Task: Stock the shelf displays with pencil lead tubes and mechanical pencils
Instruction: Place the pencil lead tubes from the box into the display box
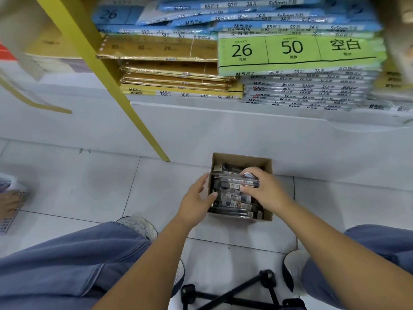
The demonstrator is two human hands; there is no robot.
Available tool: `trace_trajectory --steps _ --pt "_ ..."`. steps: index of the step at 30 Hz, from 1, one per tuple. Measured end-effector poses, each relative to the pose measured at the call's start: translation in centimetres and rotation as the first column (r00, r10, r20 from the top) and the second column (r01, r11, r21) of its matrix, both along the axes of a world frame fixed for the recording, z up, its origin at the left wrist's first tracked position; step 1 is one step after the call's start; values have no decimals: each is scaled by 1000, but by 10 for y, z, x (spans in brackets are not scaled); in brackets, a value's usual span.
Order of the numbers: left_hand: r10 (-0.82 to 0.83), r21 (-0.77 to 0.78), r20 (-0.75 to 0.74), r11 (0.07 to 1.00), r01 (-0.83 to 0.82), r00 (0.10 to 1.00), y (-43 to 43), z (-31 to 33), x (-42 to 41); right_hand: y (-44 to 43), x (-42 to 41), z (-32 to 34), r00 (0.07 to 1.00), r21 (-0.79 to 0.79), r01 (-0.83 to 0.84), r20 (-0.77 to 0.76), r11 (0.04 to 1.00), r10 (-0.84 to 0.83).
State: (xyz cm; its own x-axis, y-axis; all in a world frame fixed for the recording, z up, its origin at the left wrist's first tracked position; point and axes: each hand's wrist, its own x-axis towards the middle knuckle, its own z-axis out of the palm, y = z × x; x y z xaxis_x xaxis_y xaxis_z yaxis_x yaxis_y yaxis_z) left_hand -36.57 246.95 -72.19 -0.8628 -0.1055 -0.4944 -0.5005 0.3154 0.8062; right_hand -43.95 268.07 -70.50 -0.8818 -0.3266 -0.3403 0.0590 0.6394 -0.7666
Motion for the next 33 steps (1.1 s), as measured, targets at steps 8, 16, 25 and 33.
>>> trace_trajectory --steps 8,16,25,33 --pt "-489 -86 -105 872 482 866 6 113 -52 8 -28 120 951 -28 -293 90 956 294" --pt "-648 49 -28 760 648 761 1 243 -69 0 -23 259 914 -64 -403 -76 913 398" --pt "-392 303 -338 816 493 856 -23 331 -73 -19 -33 351 902 -293 -226 -423 929 86" --pt "-54 222 -597 948 229 800 -45 346 -84 -69 -55 371 897 -602 -134 -412 788 -162"
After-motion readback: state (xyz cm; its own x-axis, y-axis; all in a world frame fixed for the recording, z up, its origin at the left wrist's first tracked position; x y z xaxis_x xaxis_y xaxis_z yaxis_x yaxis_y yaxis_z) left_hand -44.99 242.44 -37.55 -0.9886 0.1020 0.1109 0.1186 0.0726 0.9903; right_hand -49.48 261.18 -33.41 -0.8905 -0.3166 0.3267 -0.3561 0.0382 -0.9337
